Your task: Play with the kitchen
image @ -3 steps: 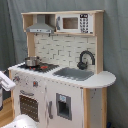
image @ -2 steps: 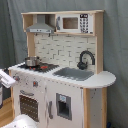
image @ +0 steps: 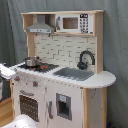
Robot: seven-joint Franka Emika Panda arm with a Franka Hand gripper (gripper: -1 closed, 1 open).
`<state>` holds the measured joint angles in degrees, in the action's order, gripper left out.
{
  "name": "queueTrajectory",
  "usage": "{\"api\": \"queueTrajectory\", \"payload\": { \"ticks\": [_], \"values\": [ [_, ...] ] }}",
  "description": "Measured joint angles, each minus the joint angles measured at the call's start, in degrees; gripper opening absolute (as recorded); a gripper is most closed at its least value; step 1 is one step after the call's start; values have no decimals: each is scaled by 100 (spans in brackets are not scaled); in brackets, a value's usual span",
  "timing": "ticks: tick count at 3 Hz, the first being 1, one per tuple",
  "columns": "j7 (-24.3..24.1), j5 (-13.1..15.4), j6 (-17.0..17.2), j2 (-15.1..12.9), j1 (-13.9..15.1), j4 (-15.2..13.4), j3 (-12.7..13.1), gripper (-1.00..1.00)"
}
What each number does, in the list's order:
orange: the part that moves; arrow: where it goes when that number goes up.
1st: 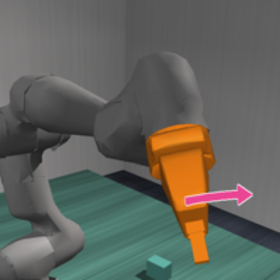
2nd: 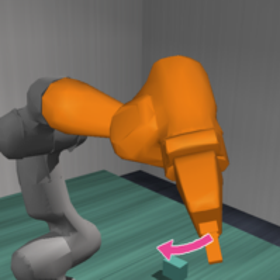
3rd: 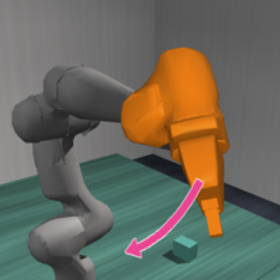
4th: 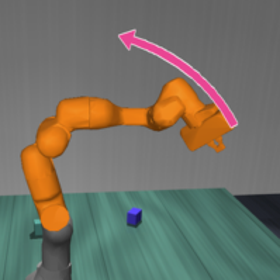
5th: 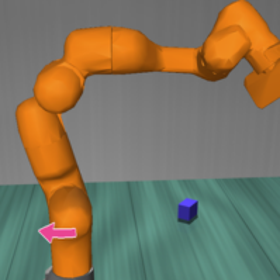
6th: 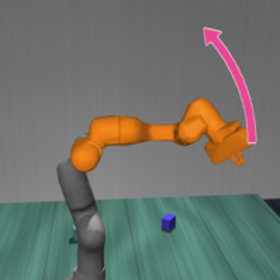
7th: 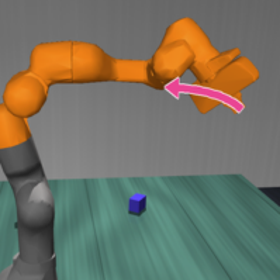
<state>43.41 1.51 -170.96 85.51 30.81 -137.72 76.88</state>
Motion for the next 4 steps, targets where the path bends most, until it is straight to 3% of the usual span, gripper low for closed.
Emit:
{"api": "queueTrajectory", "payload": {
  "ticks": [2, 4],
  "values": [
    [1164, -3, -4, -137, -116, -34, -569, 100],
    [2233, -7, -7, -197, -445, -194, -1271, 100]
  ]
}}
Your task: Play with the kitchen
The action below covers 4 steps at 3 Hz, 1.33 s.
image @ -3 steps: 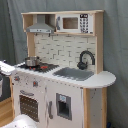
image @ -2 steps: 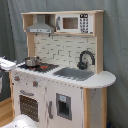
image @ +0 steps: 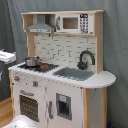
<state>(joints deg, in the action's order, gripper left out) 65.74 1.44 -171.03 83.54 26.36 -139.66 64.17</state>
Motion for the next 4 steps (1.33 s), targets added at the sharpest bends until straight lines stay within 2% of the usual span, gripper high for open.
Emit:
{"api": "queueTrajectory", "payload": {
  "ticks": [2, 4],
  "values": [
    [1011, -1, -8, -182, -309, -189, -687, 100],
    [1913, -1, -346, -824, -112, -214, -987, 100]
  ]
}}
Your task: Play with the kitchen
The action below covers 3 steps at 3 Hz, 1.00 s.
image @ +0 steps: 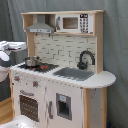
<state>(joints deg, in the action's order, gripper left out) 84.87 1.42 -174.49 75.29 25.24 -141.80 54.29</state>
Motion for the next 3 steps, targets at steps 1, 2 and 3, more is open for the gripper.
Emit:
{"api": "queueTrajectory", "payload": {
  "ticks": [1, 2, 3],
  "values": [
    [301, 0, -296, -357, 163, 15, -94, 100],
    [585, 0, -622, -675, 445, 44, -253, 100],
    [697, 0, -924, -1027, 796, 175, -312, 100]
  ]
}}
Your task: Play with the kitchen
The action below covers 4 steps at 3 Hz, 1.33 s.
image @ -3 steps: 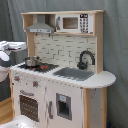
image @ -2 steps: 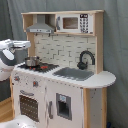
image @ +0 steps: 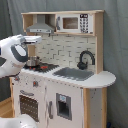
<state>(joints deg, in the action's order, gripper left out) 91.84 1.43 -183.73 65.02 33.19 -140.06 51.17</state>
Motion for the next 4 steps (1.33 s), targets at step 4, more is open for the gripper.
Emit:
{"api": "queueTrajectory", "payload": {
  "ticks": [4],
  "values": [
    [573, 4, -122, -1672, 1078, 1039, 159, 100]
  ]
}}
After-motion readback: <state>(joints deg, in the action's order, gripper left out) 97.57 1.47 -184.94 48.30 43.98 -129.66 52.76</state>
